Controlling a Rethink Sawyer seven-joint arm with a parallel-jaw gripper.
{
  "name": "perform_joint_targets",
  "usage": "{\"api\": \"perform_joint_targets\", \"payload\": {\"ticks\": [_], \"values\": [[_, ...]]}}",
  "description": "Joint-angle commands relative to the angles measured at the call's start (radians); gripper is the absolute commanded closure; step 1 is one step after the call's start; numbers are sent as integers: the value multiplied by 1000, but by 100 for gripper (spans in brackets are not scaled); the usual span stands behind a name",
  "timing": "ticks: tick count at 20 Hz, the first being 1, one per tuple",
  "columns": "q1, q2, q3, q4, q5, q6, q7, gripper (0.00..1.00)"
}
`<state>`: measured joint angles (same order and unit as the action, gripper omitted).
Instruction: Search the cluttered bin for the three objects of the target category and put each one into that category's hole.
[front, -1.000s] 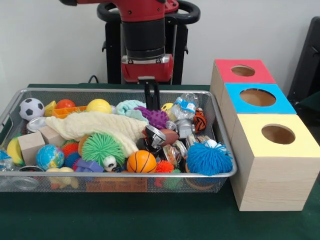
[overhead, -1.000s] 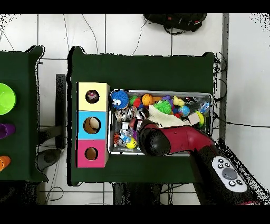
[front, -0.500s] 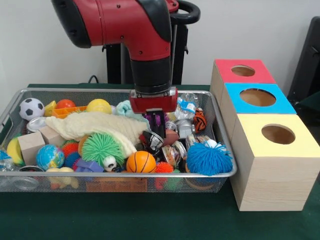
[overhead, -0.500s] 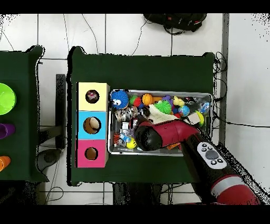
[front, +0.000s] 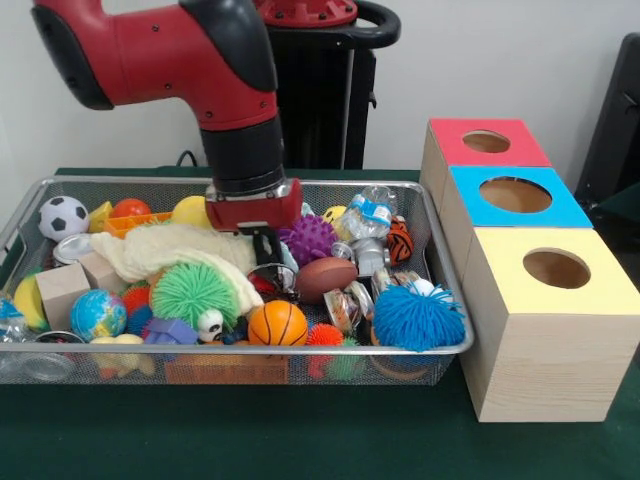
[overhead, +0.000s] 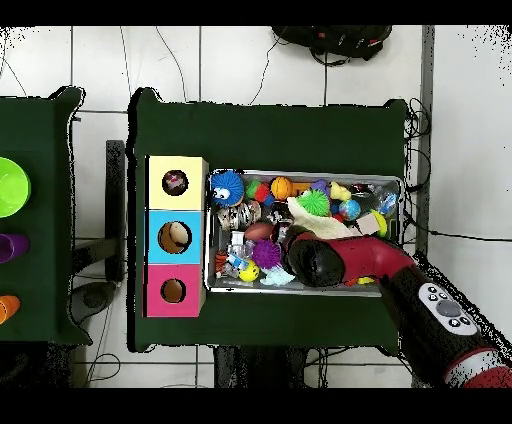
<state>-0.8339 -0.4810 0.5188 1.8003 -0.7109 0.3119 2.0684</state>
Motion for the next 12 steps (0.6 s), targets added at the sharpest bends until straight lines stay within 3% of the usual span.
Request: {"api": "perform_joint_targets", "payload": {"ticks": [1, 6, 12], "values": [[-114, 57, 142, -95, -61, 153, -371, 100], [-144, 58, 192, -140, -41, 245, -420, 100], [-120, 77, 182, -183, -69, 237, -384, 100]]}}
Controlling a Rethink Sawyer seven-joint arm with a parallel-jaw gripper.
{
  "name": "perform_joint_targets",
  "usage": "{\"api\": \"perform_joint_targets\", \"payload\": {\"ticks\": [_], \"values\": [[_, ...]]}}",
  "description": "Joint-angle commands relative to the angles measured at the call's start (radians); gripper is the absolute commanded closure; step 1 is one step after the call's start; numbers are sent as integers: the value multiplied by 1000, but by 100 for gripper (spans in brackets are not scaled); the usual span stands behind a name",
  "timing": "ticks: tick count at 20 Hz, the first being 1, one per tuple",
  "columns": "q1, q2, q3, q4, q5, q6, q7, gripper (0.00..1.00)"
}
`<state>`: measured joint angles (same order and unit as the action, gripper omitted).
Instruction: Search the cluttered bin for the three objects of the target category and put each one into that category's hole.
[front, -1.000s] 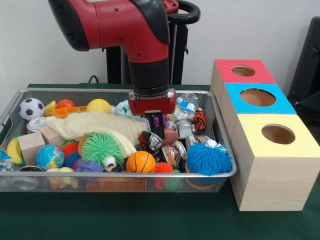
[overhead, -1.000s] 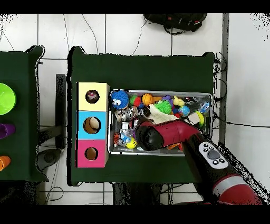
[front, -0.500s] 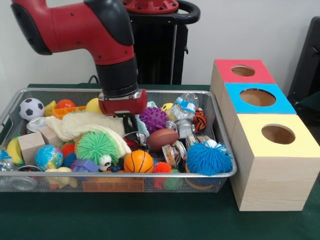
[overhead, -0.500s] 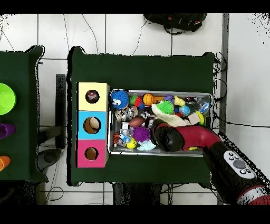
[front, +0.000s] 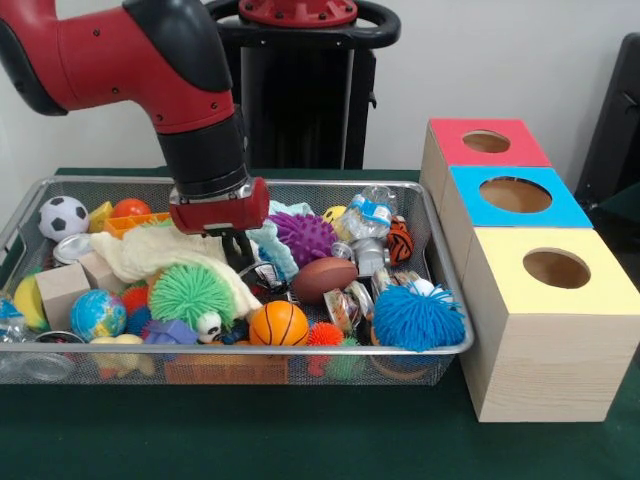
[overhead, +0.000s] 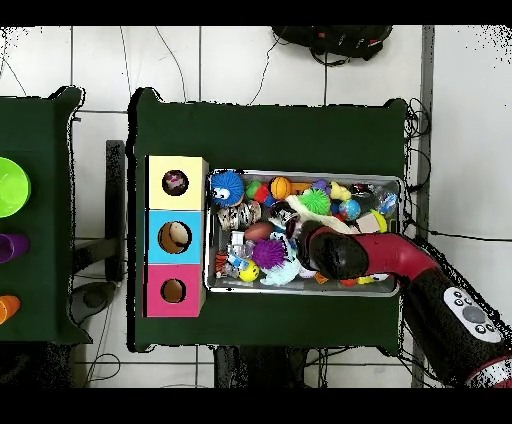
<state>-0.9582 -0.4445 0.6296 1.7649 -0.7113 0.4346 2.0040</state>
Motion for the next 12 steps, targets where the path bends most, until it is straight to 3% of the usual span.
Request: {"api": "perform_joint_targets", "payload": {"ticks": [1, 5, 9, 12], "values": [[10, 41, 69, -151, -67, 118, -313, 100], [38, 23, 59, -174, -88, 124, -310, 100], [13, 70, 131, -312, -111, 213, -533, 100], [10, 57, 149, -361, -130, 250, -605, 100]]}}
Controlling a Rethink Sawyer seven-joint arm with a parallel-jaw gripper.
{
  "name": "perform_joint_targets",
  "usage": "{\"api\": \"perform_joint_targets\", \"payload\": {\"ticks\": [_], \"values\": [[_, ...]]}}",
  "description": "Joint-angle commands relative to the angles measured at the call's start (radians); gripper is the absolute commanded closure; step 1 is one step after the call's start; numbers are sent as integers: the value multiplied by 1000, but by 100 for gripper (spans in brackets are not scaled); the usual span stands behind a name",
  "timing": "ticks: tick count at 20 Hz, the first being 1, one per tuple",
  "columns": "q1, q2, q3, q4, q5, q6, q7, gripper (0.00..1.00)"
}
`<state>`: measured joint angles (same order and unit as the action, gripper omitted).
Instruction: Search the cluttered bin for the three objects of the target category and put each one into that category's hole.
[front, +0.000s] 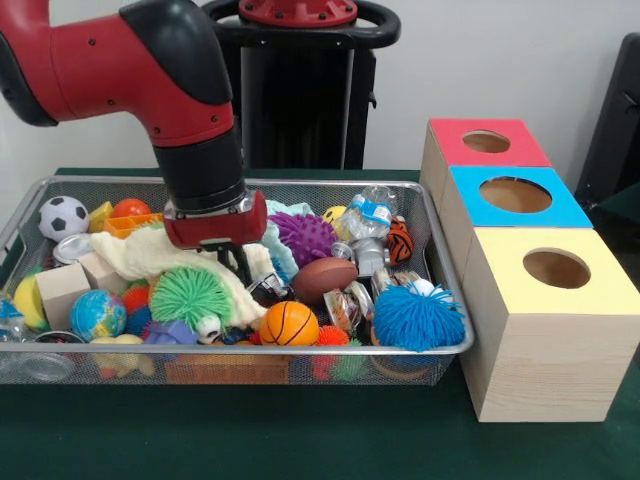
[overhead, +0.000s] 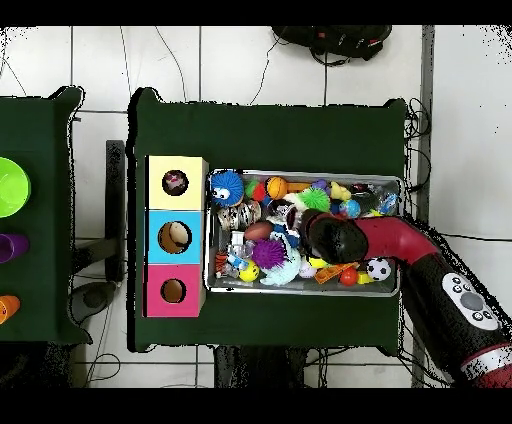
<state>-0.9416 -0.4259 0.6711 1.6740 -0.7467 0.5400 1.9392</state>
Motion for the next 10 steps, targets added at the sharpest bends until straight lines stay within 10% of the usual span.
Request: {"api": "perform_joint_targets", "payload": {"ticks": [1, 10], "values": [[-3, 24, 106, -280, -100, 157, -549, 100], [32, -102, 83, -279, -82, 246, -549, 100]]}}
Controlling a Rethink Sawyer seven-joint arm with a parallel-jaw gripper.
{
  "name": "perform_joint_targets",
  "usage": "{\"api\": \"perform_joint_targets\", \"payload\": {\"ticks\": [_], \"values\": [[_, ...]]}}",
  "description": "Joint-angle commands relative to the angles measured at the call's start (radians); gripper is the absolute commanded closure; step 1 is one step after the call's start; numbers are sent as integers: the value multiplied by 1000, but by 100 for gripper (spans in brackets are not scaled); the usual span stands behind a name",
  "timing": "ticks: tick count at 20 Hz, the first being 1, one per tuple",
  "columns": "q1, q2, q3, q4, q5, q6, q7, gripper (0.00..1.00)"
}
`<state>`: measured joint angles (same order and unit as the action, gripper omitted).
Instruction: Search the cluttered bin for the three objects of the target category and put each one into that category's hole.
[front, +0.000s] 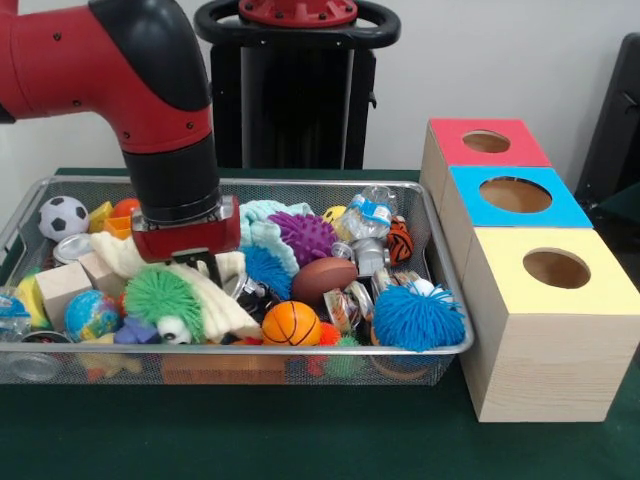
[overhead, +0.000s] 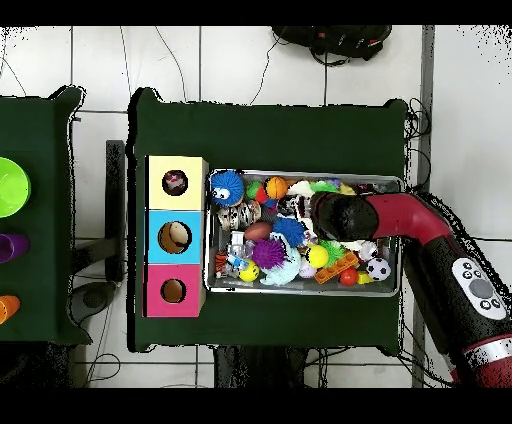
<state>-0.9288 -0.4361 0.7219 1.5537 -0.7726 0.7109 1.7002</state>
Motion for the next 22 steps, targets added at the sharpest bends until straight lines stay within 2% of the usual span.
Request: {"api": "perform_joint_targets", "payload": {"ticks": [1, 6, 18, 22], "values": [[23, -100, 28, -155, -54, 75, -304, 100], [44, -88, 23, -182, -30, 87, -310, 100], [55, -60, 12, -145, -16, 17, -243, 100], [56, -43, 7, -163, -13, 40, -256, 100]]}}
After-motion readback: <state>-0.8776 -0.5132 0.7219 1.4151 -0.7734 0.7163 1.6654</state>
